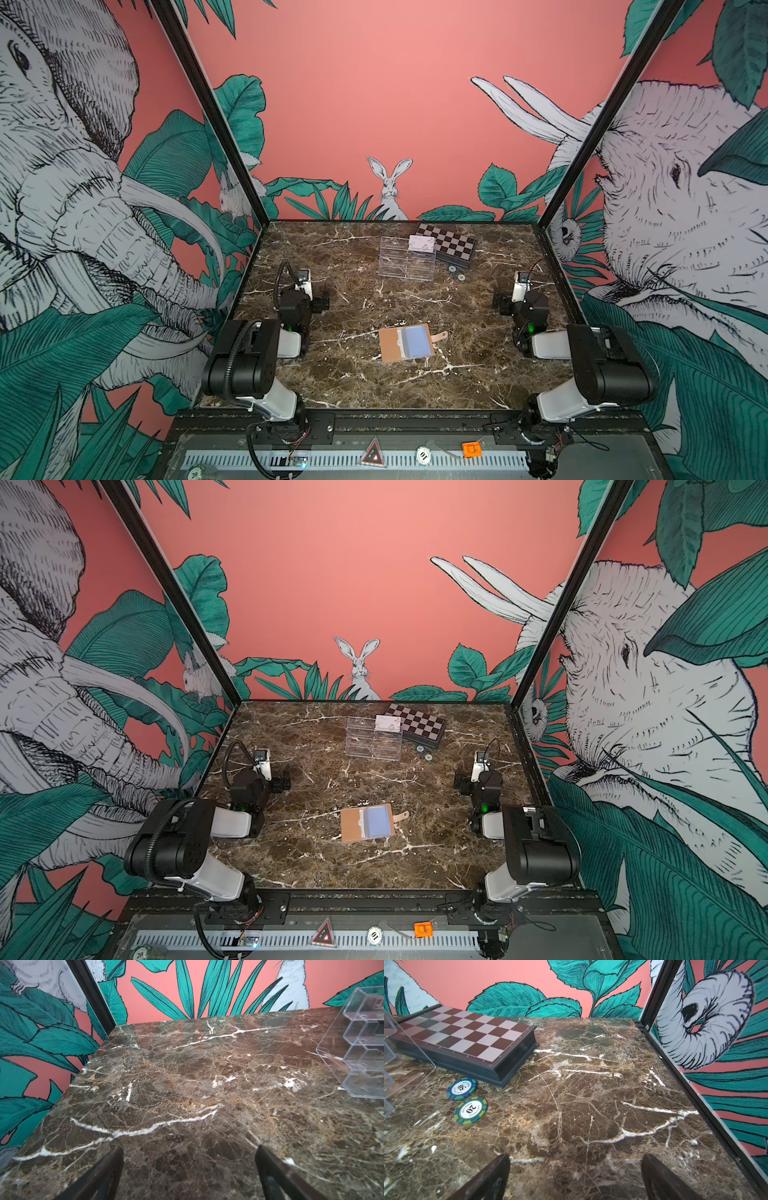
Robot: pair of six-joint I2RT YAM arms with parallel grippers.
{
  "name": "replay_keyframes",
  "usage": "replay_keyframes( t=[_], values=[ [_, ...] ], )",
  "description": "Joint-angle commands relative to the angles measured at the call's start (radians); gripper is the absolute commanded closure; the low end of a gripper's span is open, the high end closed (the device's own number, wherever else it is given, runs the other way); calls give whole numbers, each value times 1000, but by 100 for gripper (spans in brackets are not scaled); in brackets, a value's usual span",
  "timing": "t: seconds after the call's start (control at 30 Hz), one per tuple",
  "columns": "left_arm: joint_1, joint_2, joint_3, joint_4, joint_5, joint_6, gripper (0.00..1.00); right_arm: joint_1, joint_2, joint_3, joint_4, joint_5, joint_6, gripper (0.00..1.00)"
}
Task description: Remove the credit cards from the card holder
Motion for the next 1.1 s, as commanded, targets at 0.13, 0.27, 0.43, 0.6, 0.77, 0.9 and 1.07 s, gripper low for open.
replay_keyframes(
  t=[0.13,0.27,0.43,0.6,0.77,0.9,1.07],
  values=[
    [5,-22,55,-91,86,46,1,-6,-9,26,-18,16,11,2],
    [5,-18,81,-140,111,55,1,-6,-8,39,-40,2,3,2],
    [5,-16,82,-138,112,56,1,-5,-3,68,-87,-74,-38,2],
    [7,-16,82,-139,114,55,1,-3,-3,61,-73,-182,-80,2],
    [7,-13,83,-140,85,44,1,-2,-1,66,-80,-135,-61,2],
    [6,-14,84,-144,87,45,1,-2,-3,67,-84,-95,-47,2],
    [6,-14,82,-144,88,44,1,-1,-4,67,-83,-94,-48,2]
  ],
)
